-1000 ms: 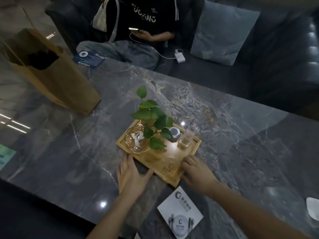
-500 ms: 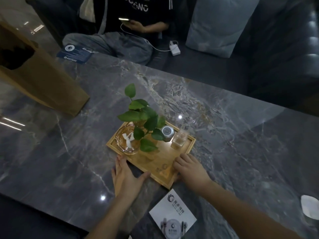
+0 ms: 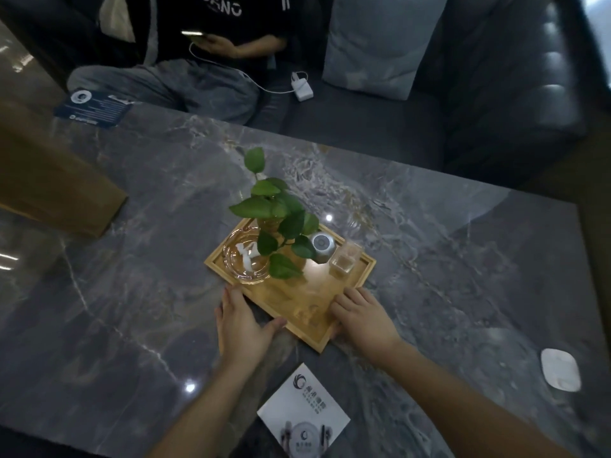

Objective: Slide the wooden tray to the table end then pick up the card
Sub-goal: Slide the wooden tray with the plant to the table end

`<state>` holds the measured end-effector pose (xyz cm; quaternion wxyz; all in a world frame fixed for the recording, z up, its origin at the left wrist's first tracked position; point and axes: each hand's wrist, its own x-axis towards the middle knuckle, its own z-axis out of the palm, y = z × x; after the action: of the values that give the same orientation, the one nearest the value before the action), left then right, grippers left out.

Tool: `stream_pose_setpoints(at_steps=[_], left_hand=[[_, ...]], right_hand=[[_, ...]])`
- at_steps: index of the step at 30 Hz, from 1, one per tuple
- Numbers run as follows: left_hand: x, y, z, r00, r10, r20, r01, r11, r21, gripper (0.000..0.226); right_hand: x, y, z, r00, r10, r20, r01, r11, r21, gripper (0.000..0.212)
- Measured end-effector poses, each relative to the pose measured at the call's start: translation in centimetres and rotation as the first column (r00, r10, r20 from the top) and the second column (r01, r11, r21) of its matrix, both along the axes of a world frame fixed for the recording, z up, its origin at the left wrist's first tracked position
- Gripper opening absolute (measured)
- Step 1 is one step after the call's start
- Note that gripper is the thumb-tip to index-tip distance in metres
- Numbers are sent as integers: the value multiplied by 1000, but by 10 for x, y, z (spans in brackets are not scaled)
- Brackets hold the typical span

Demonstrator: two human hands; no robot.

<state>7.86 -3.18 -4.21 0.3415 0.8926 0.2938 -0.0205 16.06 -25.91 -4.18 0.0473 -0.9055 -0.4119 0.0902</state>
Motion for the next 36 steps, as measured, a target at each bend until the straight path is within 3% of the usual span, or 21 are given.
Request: stream_pose_setpoints(at_steps=[13,21,36], left_hand=[[45,-57,-5,992,-126,1,126,992,3,97],[64,-98,-9,980,-184,-75,185,983,11,111],[87,-164,-4,962,-264,-67,263,964,-33,112]], right_hand=[[12,-66,2,991,-132,13,132,991,-13,44],[17,-111,3,984,-177,10,178,984,-29,43],[23,-183,-3,971,-234,46,235,972,-22,44]])
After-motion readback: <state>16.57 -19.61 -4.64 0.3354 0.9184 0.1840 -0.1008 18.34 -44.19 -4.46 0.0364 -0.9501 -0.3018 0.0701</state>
